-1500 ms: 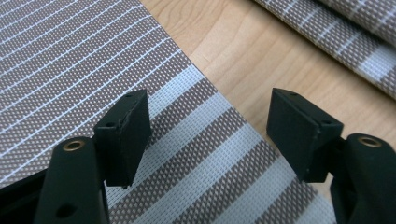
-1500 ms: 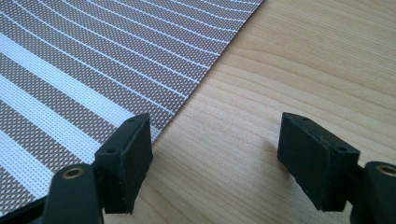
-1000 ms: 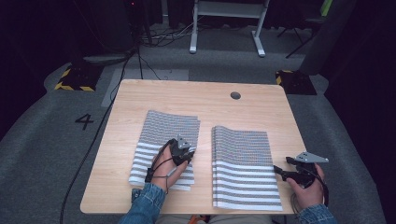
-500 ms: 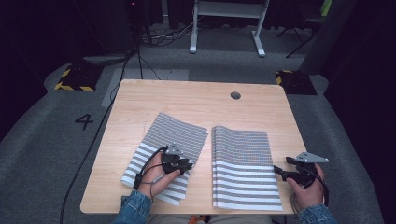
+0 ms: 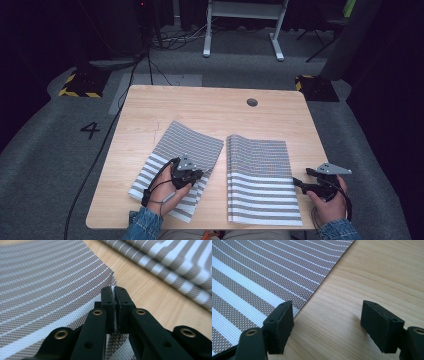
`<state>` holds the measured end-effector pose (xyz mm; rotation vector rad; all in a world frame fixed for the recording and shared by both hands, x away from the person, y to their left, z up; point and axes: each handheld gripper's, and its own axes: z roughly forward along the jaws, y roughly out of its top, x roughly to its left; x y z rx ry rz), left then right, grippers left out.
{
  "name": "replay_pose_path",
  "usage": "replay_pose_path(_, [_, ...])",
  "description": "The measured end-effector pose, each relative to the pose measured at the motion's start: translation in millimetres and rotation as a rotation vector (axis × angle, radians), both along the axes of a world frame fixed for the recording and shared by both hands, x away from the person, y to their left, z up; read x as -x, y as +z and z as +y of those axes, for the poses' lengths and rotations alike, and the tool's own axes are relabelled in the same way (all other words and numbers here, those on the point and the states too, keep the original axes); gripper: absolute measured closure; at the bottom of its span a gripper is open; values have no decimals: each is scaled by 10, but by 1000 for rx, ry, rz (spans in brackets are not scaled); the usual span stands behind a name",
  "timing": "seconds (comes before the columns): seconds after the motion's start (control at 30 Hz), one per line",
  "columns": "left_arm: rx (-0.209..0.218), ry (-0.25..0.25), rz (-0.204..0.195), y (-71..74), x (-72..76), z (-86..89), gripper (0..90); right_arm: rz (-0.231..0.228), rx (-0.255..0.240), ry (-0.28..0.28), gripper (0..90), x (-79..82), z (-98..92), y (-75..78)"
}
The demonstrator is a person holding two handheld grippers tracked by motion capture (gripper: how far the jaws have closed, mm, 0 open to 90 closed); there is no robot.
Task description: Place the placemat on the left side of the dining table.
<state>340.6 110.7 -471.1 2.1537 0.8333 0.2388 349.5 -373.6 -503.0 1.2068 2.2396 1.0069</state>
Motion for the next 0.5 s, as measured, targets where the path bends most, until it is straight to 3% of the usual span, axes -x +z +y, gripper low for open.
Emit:
replay_pose_path(0.23, [36, 8, -103, 384, 110, 99, 869, 0, 0, 0, 266, -2, 0, -1])
replay_pose_path(0.5, [59, 86, -167, 709, -64, 421, 868, 0, 0, 0, 266, -2, 0, -1])
